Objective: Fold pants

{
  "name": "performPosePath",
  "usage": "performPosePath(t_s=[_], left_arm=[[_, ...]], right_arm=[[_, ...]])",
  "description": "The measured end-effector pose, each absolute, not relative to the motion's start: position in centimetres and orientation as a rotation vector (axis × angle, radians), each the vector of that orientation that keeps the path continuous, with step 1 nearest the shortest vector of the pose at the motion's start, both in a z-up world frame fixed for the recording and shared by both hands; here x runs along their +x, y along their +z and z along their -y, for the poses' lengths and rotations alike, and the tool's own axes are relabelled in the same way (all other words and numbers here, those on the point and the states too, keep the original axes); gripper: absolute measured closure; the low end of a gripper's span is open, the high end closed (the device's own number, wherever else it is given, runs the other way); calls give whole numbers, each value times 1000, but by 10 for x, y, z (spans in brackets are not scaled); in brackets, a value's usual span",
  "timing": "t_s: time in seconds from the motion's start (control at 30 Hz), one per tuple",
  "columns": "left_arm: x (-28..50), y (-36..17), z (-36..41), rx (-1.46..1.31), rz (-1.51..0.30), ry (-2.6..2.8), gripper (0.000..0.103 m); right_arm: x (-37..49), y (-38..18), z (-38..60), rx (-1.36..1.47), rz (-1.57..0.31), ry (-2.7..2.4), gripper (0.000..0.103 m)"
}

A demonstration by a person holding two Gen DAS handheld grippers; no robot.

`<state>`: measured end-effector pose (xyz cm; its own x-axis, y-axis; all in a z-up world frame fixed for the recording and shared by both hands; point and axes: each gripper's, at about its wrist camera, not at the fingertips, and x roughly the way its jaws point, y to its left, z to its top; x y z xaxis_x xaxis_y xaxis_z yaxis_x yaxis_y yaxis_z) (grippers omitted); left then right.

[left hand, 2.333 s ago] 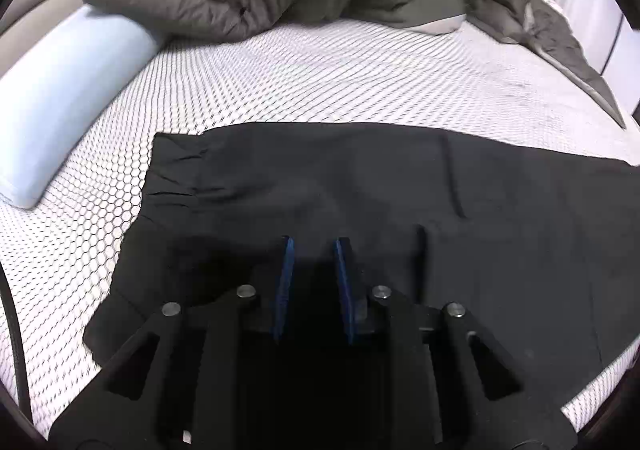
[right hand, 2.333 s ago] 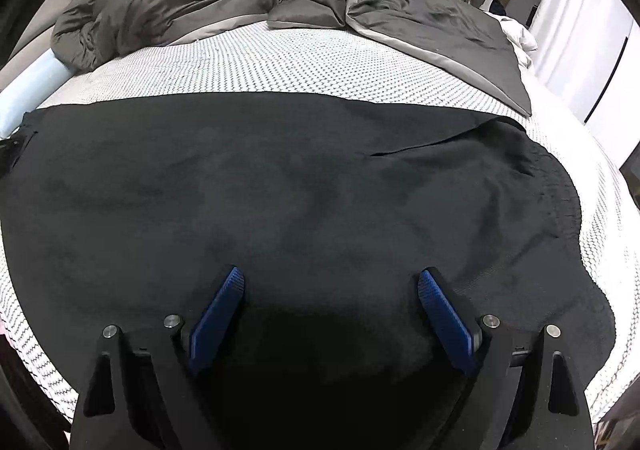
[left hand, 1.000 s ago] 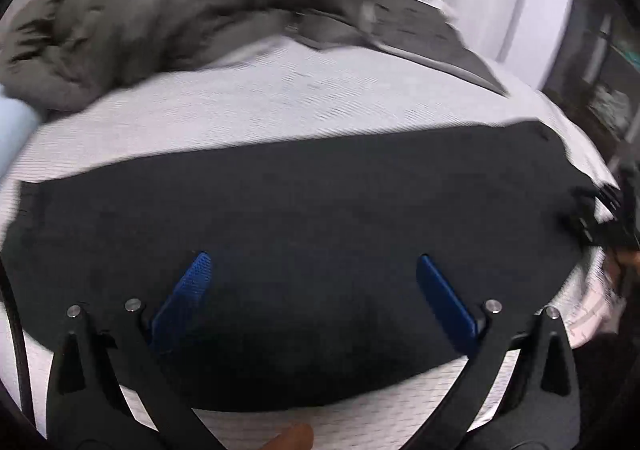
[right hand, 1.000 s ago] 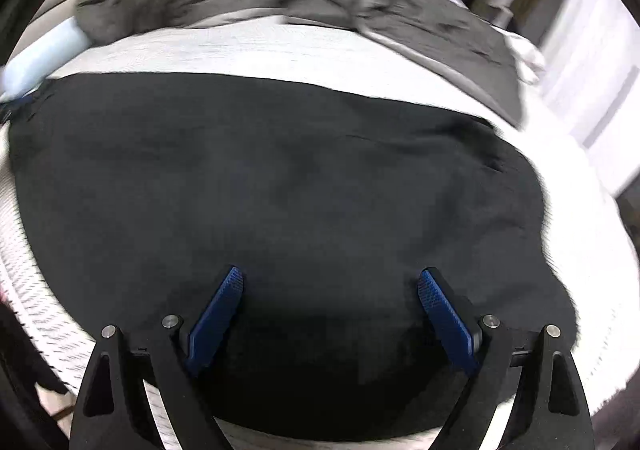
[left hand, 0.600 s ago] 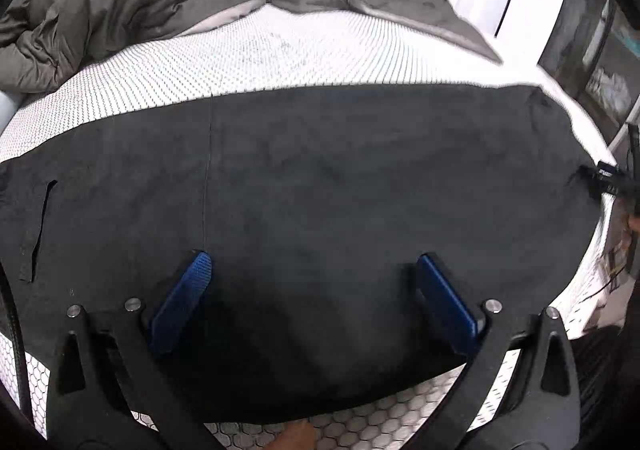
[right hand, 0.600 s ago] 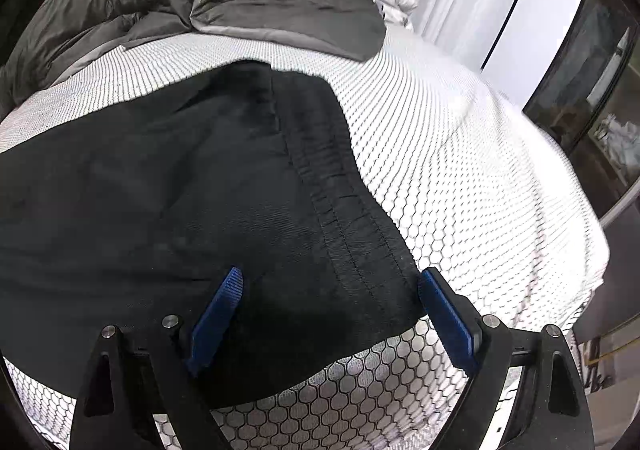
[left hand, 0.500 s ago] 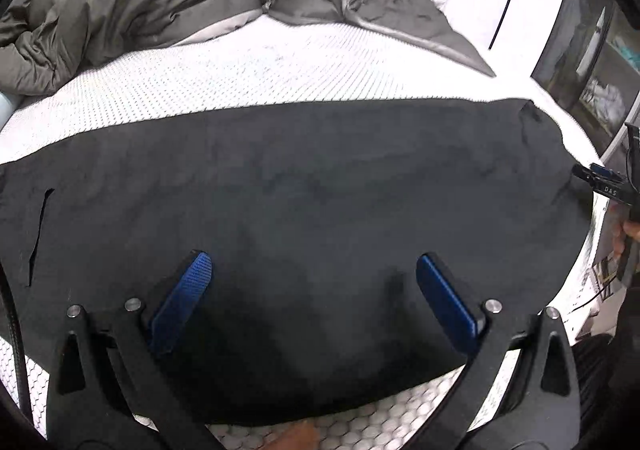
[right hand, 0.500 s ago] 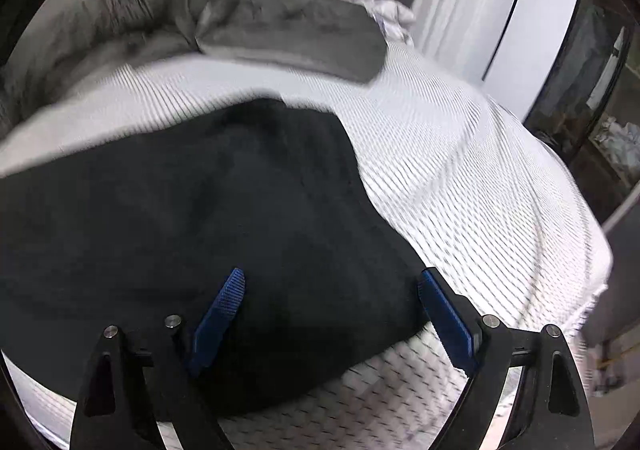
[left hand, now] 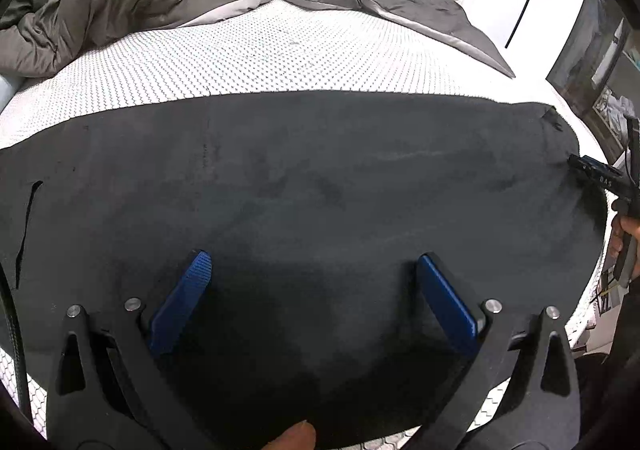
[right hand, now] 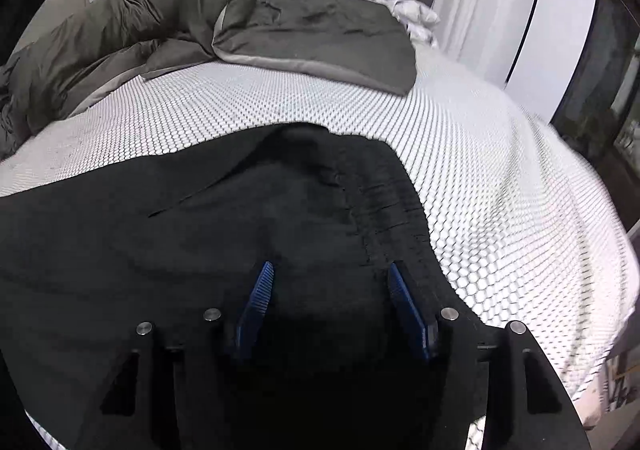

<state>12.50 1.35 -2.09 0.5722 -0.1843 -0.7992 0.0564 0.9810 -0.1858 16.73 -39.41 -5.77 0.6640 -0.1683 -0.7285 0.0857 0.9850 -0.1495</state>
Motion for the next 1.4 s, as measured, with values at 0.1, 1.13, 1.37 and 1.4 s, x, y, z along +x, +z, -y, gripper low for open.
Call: performPosePath(t_s=[0.1,1.13,1.37,1.4], left_arm=[[129,-10,-14,-152,-918,-163,1],[117,-4,32,-188,-890,-297,1],[105,-10,67,-135,-891,-323,1],[104,-10,70,-126,-890,-324,1]], right_arm=[[162,-48,367,-109,-808,-71,43],[41,-34,461,474,-683,-17,12],[41,-84,514,764,-765,54,13],[46,-86,516,784,-762,71,13]])
